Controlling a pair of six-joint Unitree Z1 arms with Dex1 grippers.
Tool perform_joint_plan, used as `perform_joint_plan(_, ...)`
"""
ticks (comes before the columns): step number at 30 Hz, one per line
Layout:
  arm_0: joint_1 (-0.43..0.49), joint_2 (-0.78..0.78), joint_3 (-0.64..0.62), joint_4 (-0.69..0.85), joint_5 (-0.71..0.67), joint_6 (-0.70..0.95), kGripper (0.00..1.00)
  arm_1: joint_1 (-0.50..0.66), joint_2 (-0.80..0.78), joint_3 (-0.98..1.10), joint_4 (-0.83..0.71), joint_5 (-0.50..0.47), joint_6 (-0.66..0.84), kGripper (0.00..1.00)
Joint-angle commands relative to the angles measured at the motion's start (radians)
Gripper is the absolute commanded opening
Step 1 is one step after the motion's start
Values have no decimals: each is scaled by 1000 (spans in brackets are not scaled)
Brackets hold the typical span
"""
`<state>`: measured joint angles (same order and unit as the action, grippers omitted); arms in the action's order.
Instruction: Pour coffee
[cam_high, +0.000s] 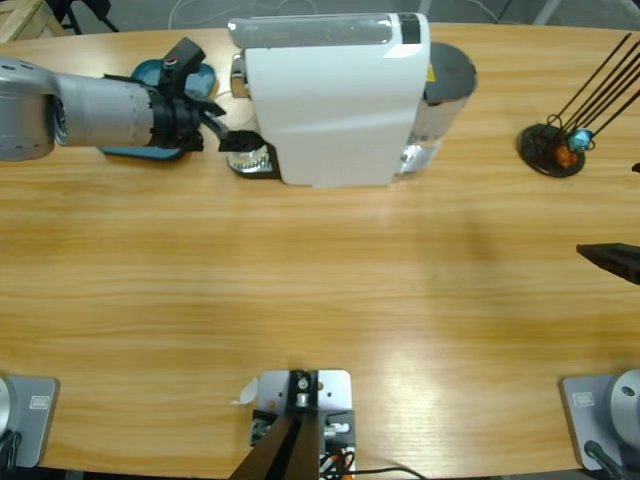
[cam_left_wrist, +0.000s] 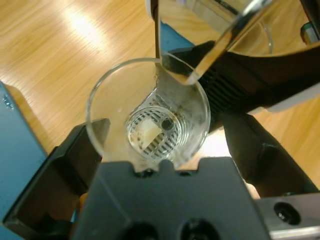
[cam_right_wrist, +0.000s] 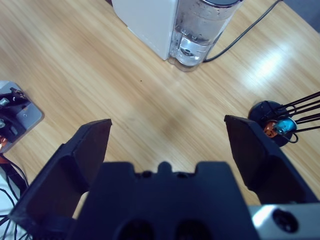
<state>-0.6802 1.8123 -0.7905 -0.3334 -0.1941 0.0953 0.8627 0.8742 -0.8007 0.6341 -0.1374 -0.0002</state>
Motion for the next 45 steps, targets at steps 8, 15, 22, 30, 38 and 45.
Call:
perform_joint_plan(8, 22, -322, 132, 244, -6, 0, 1000, -10, -18, 20, 9, 29, -12, 971)
perform_joint_plan(15, 19, -638, 107, 545, 43, -17, 927, -10, 38, -13, 15, 26, -11, 933)
perform_joint_plan(22, 19, -787, 230, 548, 94, -22, 936, -173, 294, -246, 36, 191, -102, 630)
perform_joint_plan(30, 19, -771, 232, 529, 128, -25, 945, -326, 594, -569, 72, 216, -138, 0)
perform_joint_plan(38, 19, -726, 227, 525, 128, -26, 945, -335, 808, -785, 159, 226, -141, 0)
perform_joint_plan(45, 18, -722, 228, 525, 124, -29, 945, -309, 905, -902, 229, 226, -159, 0)
